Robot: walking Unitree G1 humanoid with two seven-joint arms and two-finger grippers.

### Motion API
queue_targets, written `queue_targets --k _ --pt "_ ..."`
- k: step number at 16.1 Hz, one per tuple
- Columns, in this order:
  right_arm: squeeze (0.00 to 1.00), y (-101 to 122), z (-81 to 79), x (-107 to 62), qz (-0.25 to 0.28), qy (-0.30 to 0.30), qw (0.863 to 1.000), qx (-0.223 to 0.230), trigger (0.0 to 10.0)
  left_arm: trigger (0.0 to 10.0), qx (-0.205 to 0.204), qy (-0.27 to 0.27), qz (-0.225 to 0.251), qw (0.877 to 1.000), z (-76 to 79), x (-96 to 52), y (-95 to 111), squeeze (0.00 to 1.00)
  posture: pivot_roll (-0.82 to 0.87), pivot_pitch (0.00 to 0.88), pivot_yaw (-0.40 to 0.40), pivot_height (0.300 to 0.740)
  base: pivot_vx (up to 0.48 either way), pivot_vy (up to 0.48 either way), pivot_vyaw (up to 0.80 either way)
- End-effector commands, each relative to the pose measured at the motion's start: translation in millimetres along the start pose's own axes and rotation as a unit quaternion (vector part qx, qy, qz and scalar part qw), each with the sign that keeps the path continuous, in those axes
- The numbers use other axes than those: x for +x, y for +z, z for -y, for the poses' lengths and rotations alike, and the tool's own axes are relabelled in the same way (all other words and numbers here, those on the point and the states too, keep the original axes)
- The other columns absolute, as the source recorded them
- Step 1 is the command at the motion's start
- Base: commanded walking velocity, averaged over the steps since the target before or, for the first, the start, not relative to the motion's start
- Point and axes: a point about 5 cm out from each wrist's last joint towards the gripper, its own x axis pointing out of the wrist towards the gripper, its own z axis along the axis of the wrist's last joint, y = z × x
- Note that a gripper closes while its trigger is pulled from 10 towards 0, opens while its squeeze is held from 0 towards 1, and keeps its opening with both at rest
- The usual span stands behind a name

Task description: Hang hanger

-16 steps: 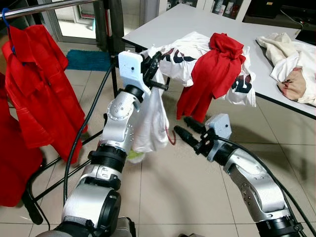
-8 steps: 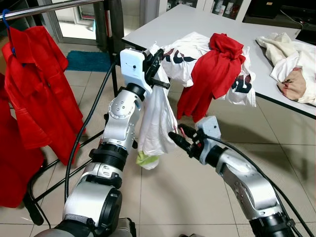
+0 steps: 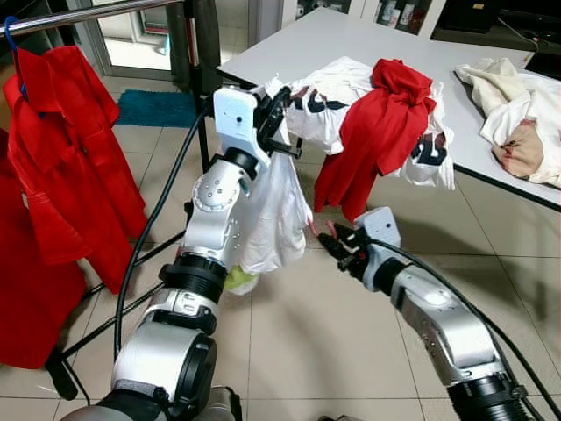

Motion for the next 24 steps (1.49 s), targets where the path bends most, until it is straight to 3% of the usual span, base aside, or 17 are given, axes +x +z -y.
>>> queue_targets --k 1,16,21,24 --pt "0.00 -0.6 6.9 -2.0 -0.007 -0.014 1.000 -0.004 0.3 10.0 0.009 -0.015 0.017 1.000 6.4 8.1 9.2 0.00 0.04 0.015 -0.034 0.740 0.000 0.000 0.00" --pt "0.00 26.3 20.5 -0.9 0.073 -0.072 0.995 -0.014 0.0 10.0 0.009 -0.017 0.017 1.000 7.4 8.1 7.8 0.00 0.03 0.008 -0.031 0.740 0.000 0.000 0.00" --pt "0.00 55.9 9.8 -6.5 0.149 -0.019 0.989 -0.013 0.0 10.0 0.018 -0.010 -0.029 0.999 6.1 -3.2 -14.1 0.00 0.03 0.011 -0.024 0.740 0.000 0.000 0.00" --pt "0.00 55.3 9.0 -11.3 0.149 0.006 0.988 -0.034 0.0 10.0 0.039 0.005 -0.060 0.997 1.2 -15.7 -30.8 0.00 0.04 0.008 -0.023 0.740 0.000 0.000 0.00"
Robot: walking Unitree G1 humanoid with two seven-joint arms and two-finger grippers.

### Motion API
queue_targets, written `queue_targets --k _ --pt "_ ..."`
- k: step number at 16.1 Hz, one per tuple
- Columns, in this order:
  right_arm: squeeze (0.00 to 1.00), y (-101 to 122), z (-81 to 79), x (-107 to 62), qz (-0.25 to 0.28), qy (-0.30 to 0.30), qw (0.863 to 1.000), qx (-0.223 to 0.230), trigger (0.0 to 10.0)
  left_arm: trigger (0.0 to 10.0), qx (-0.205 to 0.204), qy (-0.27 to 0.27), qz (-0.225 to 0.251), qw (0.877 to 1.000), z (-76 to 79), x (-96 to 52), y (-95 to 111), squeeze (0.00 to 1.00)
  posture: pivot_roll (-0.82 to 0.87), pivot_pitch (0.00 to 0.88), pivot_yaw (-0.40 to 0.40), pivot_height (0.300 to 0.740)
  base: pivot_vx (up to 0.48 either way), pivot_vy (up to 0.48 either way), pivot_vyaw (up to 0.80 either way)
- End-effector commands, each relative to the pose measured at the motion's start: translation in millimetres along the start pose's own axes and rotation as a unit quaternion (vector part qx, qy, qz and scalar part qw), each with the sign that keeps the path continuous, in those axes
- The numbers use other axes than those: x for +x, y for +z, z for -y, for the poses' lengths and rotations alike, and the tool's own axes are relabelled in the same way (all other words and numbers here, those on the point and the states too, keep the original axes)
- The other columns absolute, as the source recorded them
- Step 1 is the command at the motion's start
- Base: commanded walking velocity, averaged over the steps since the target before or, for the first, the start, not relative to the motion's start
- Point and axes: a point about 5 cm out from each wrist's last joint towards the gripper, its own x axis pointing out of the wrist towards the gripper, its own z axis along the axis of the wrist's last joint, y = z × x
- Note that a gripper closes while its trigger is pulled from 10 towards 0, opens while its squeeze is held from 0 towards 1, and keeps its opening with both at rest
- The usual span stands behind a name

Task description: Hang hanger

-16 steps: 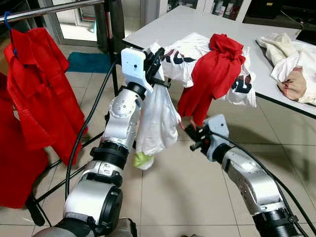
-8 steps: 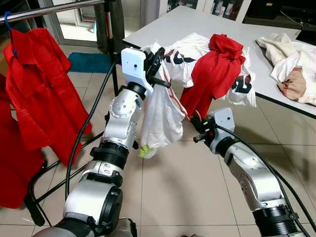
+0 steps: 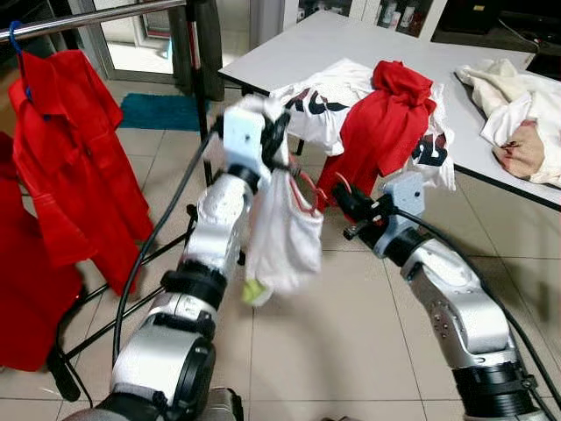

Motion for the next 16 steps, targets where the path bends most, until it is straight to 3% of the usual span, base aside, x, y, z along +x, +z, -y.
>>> queue_targets --k 1,5,6,11,16 --pt "0.00 -2.7 2.7 -5.2 -0.009 0.005 1.000 -0.021 0.0 10.0 0.014 0.000 0.002 1.000 -0.8 -0.3 0.4 0.00 0.04 0.008 -0.023 0.740 0.000 0.000 0.00" --pt "0.00 -18.8 4.4 -11.4 -0.058 0.022 0.995 -0.080 0.0 10.0 0.020 0.017 0.002 1.000 -14.3 -4.8 0.6 0.00 0.05 0.006 -0.026 0.740 0.000 0.000 0.00" --pt "0.00 -21.4 6.3 -13.8 -0.068 0.028 0.991 -0.112 0.0 10.0 0.016 0.027 0.000 1.000 -20.2 -6.7 -0.3 0.00 0.05 0.005 -0.026 0.740 0.000 0.000 0.00" --pt "0.00 -7.7 20.5 -20.3 -0.027 0.003 0.993 -0.114 0.0 10.0 0.021 0.037 -0.029 0.999 -28.2 -18.2 -14.4 0.00 0.05 0.003 -0.017 0.740 0.000 0.000 0.00" --pt "0.00 -7.6 24.9 -30.9 -0.024 0.024 0.993 -0.110 0.0 10.0 0.035 0.053 -0.054 0.997 -37.5 -29.2 -25.3 0.00 0.05 0.002 -0.013 0.740 0.000 0.000 0.00"
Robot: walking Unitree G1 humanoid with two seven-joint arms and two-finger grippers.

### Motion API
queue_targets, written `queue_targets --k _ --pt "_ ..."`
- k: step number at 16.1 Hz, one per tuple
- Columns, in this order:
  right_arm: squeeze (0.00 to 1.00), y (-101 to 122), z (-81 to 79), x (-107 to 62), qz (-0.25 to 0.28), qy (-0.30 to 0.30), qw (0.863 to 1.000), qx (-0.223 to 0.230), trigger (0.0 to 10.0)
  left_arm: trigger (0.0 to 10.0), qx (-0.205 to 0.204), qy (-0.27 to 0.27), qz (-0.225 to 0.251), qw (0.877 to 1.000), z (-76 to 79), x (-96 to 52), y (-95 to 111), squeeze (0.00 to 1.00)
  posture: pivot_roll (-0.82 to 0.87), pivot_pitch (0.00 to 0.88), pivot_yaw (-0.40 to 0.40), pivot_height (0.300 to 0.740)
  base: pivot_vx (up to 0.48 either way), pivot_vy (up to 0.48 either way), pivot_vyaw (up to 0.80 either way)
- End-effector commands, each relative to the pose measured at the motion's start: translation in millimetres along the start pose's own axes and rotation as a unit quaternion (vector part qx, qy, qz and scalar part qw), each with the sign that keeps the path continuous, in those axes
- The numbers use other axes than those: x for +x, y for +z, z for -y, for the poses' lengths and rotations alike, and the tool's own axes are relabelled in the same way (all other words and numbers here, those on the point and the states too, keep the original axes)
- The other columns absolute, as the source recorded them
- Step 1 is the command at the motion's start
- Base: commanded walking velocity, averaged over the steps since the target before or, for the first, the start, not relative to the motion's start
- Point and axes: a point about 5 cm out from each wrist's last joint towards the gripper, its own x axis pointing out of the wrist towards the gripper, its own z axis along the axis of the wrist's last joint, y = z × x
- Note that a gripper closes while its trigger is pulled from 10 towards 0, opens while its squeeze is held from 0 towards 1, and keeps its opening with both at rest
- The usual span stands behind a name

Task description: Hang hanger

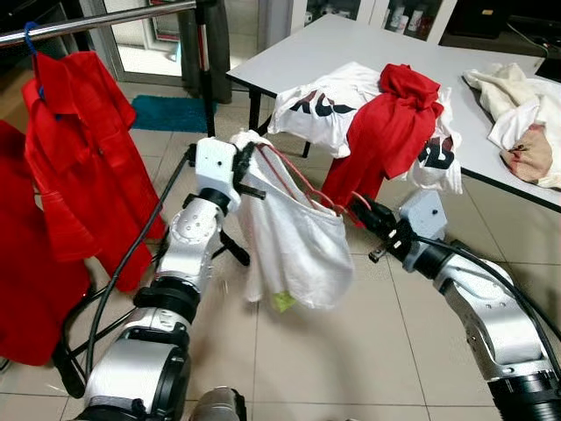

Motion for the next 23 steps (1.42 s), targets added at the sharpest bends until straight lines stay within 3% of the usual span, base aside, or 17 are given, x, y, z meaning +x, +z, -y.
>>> queue_targets --k 1,3,6,8,14,18,20,23 --pt "0.00 0.1 5.3 -6.4 0.004 -0.008 1.000 -0.005 0.0 10.0 0.006 0.005 0.001 1.000 -1.6 -1.3 -1.0 0.00 0.05 0.002 -0.013 0.740 0.000 0.000 0.00" --pt "0.00 1.7 2.7 -9.1 0.017 0.011 1.000 0.006 0.0 10.0 0.012 0.010 -0.007 1.000 -7.6 -5.1 -4.9 0.00 0.05 0.002 -0.013 0.740 0.000 0.000 0.00" --pt "0.00 0.7 -17.2 -14.5 0.000 0.100 0.994 -0.042 0.0 10.0 0.026 0.021 -0.005 0.999 -19.5 -4.0 -0.7 0.00 0.06 0.002 -0.013 0.740 0.000 0.000 0.00" --pt "0.00 6.7 -23.9 -13.5 0.009 0.129 0.990 -0.063 0.0 10.0 0.028 0.020 -0.001 0.999 -21.6 -1.5 3.2 0.00 0.06 0.002 -0.013 0.740 0.000 0.000 0.00" --pt "0.00 19.8 -19.8 -24.7 0.022 0.175 0.979 -0.100 0.0 10.0 0.026 0.020 -0.025 0.999 -23.8 -5.9 -7.7 0.00 0.06 0.000 -0.015 0.740 0.000 0.000 0.00" --pt "0.00 15.7 -15.2 -23.1 0.013 0.180 0.976 -0.118 0.0 10.0 0.027 0.008 -0.049 0.998 -24.7 -8.5 -15.1 0.00 0.06 0.000 -0.016 0.740 0.000 0.000 0.00" --pt "0.00 22.5 -13.1 -19.8 0.038 0.178 0.978 -0.100 0.0 10.0 0.035 -0.010 -0.076 0.996 -23.2 -12.3 -24.7 0.00 0.07 0.002 -0.016 0.740 0.000 0.000 0.00" --pt "0.00 29.3 -16.1 -23.0 0.053 0.219 0.971 -0.084 0.0 10.0 0.060 -0.033 -0.118 0.991 -28.7 -18.5 -35.5 0.00 0.07 0.008 -0.016 0.740 0.000 0.000 0.00"
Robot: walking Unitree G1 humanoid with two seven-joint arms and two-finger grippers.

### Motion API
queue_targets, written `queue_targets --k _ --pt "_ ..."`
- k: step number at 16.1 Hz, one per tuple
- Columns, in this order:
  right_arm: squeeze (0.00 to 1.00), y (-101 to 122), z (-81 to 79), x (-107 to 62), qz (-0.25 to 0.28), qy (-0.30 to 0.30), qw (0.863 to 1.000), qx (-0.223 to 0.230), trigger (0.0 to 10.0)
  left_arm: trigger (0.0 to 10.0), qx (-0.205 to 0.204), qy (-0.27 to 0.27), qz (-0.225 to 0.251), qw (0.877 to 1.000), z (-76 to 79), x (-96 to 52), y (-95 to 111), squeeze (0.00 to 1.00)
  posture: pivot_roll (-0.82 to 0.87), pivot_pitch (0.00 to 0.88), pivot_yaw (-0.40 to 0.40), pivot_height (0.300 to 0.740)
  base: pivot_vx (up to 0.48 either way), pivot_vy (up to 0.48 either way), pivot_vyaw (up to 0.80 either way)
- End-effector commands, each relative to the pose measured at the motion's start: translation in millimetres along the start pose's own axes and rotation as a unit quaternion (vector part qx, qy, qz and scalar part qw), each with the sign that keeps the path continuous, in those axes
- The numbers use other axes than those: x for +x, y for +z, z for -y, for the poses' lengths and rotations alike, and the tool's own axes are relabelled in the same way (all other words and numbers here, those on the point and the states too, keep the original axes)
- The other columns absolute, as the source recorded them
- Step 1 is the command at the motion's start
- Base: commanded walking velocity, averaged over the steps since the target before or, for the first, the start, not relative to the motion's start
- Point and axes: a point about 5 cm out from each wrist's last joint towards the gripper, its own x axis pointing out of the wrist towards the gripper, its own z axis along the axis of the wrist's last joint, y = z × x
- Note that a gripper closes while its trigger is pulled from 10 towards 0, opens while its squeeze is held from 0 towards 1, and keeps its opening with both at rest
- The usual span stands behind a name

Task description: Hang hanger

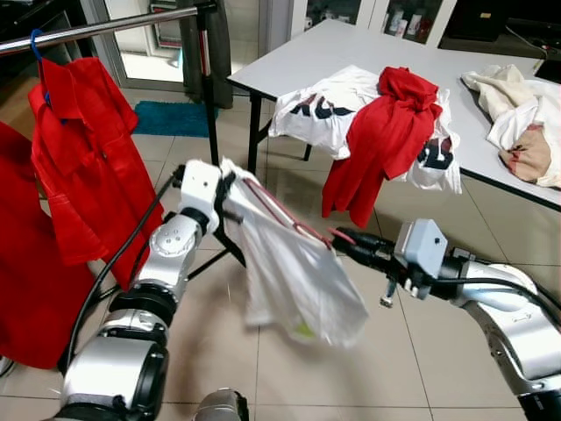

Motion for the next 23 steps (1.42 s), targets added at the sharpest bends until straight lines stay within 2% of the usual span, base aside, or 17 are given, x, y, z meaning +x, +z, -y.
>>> queue_targets --k 1,3,4,5,9,12,15,18,20,21,23 --pt "0.00 12.4 6.5 -3.7 0.015 0.013 1.000 -0.022 0.0 10.0 0.023 -0.014 -0.006 1.000 -6.0 4.3 7.5 0.00 0.07 0.009 -0.016 0.740 0.000 0.000 0.00" --pt "0.00 12.6 6.3 -4.5 0.007 0.026 0.999 -0.030 0.0 10.0 0.035 -0.020 -0.004 0.999 -9.3 6.4 12.6 0.00 0.08 0.011 -0.014 0.740 0.000 0.000 0.00" --pt "0.00 11.1 2.6 -1.7 -0.012 0.046 0.997 -0.052 0.0 10.0 0.039 -0.026 0.013 0.999 -10.6 11.8 24.9 0.00 0.07 0.011 -0.013 0.740 0.000 0.000 0.00" --pt "0.00 12.6 -0.8 3.1 -0.016 0.061 0.996 -0.063 0.0 10.0 0.039 -0.040 0.034 0.998 -8.1 17.5 37.7 0.00 0.07 0.011 -0.012 0.740 0.000 0.000 0.00" --pt "0.00 18.2 -5.5 13.6 -0.019 0.090 0.991 -0.092 0.0 10.0 0.022 -0.100 0.073 0.992 9.8 27.0 58.2 0.00 0.07 0.010 -0.007 0.740 0.000 0.000 0.00" --pt "0.00 9.3 -8.1 12.1 -0.060 0.111 0.984 -0.128 0.0 10.0 0.028 -0.127 0.067 0.989 15.9 26.0 54.5 0.00 0.08 0.010 -0.007 0.740 0.000 0.000 0.00" --pt "0.00 10.7 -4.0 11.8 -0.064 0.107 0.983 -0.134 0.0 10.0 0.023 -0.131 0.054 0.990 13.2 23.6 48.4 0.00 0.08 0.010 -0.008 0.740 0.000 0.000 0.00" --pt "0.00 11.5 -0.1 1.0 -0.081 0.115 0.980 -0.142 0.0 10.0 0.023 -0.123 0.028 0.992 7.7 17.5 34.1 0.00 0.08 0.010 -0.008 0.740 0.000 0.000 0.00" --pt "0.00 12.0 -0.7 0.3 -0.087 0.124 0.977 -0.147 0.0 10.0 -0.001 -0.106 0.020 0.994 5.1 16.0 29.2 0.00 0.08 0.010 -0.008 0.740 0.000 0.000 0.00" --pt "0.00 11.6 0.7 2.9 -0.083 0.115 0.979 -0.148 0.0 10.0 -0.037 -0.091 0.026 0.995 4.4 15.3 27.4 0.00 0.08 0.010 -0.008 0.740 0.000 0.000 0.00" --pt "0.00 11.7 1.2 3.1 -0.078 0.110 0.980 -0.144 0.0 10.0 -0.051 -0.082 0.020 0.995 7.2 11.7 18.8 0.00 0.08 0.010 -0.008 0.740 0.000 0.000 0.00"
